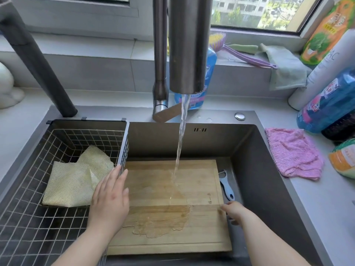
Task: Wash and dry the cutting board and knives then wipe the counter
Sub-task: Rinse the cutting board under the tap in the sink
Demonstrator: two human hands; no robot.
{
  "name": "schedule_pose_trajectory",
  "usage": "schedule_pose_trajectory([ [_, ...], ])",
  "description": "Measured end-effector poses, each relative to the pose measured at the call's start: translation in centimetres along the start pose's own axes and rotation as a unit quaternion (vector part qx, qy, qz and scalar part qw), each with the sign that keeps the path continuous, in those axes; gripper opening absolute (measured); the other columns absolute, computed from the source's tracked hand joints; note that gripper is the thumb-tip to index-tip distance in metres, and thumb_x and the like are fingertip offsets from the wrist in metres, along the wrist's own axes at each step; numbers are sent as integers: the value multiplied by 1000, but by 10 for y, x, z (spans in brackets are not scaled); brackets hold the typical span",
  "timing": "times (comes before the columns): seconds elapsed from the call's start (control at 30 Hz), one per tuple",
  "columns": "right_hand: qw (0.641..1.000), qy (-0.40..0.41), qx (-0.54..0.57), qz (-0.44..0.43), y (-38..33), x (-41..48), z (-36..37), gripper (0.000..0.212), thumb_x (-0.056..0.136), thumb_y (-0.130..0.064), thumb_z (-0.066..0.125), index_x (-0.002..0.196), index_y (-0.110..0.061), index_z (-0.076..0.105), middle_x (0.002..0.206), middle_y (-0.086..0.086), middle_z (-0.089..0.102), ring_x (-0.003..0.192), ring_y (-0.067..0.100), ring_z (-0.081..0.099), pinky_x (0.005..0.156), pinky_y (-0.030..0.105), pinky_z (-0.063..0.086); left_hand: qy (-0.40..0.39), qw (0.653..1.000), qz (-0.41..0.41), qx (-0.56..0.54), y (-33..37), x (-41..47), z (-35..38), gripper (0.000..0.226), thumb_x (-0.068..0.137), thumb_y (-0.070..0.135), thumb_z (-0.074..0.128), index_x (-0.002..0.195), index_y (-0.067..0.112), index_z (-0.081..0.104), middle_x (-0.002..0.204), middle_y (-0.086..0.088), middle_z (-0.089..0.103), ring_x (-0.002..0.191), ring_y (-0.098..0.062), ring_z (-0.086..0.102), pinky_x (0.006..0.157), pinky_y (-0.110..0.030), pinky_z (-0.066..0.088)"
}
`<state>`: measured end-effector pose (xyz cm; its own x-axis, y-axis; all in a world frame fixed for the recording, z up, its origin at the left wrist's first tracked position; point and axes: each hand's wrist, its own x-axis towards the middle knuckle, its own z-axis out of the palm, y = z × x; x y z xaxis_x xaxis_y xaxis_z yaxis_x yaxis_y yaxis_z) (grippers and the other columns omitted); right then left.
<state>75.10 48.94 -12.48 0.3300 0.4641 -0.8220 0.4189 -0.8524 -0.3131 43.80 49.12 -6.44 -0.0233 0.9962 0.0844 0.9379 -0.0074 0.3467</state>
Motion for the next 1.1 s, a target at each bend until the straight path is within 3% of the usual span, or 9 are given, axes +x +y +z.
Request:
schedule_pose_trajectory([
  [0.1,999,-28,33,3,-5,4,6,40,95,-23,47,129,-3,44,110,9,48,106,26,51,96,36,44,10,1000,2,3,1,-1,0,46,77,11,44,118,-3,59,129,-21,55,116,-39,54,97,-45,32],
  [0.37,998,-33,43,17,-9,12,8,37,95,-23,46,123,1,47,111,14,55,108,30,56,96,41,48,9,1000,9,15,-1,0,0,46,76,10,46,118,-1,59,128,-19,56,114,-38,56,95,-46,35],
  [0.57,994,-85,71,25,-4,0,1,33,94,-23,50,120,-2,49,108,12,60,97,26,60,83,39,52,2,1000,7,7,-1,0,-1,47,77,11,44,121,-1,57,130,-18,55,116,-36,55,97,-43,31],
  [0.67,990,-113,88,-4,-10,-12,-11,30,95,-22,50,119,-5,51,100,7,62,88,21,61,69,32,52,-2,1000,5,1,0,-2,-2,47,79,13,43,122,-1,57,132,-18,53,119,-35,53,99,-42,28],
  [0.77,986,-120,100,-53,-21,-32,-24,25,95,-25,48,112,-8,56,101,6,65,91,19,63,70,31,52,9,1000,9,12,1,-2,-5,44,82,17,40,117,0,60,127,-18,57,116,-35,55,102,-41,29],
  [0.9,975,-115,130,-138,-28,-66,-32,19,96,-24,46,105,-13,58,97,3,68,90,18,65,71,29,51,-14,997,50,59,3,-4,-12,49,80,23,33,112,0,62,119,-18,62,119,-25,41,114,-28,0],
  [0.97,962,-116,192,-153,-27,-80,-29,15,96,-21,45,103,-13,56,98,5,68,90,20,65,73,32,52,-62,995,56,48,17,-8,-13,53,83,25,30,124,2,54,131,-14,54,129,-19,30,114,-26,-6],
  [1.03,952,-98,240,-162,-24,-89,-25,15,97,-19,44,104,-13,56,99,7,68,91,22,64,77,36,52,-76,995,59,-11,38,-15,-3,54,93,28,21,145,13,21,153,0,20,141,-10,4,113,-24,-10],
  [1.1,945,-70,266,-177,-20,-98,-21,17,97,-15,42,103,-13,57,99,9,67,89,23,64,79,37,52,-196,971,-17,-139,70,-29,9,54,100,26,26,147,23,-2,154,12,-3,142,-8,-5,115,-28,-4],
])
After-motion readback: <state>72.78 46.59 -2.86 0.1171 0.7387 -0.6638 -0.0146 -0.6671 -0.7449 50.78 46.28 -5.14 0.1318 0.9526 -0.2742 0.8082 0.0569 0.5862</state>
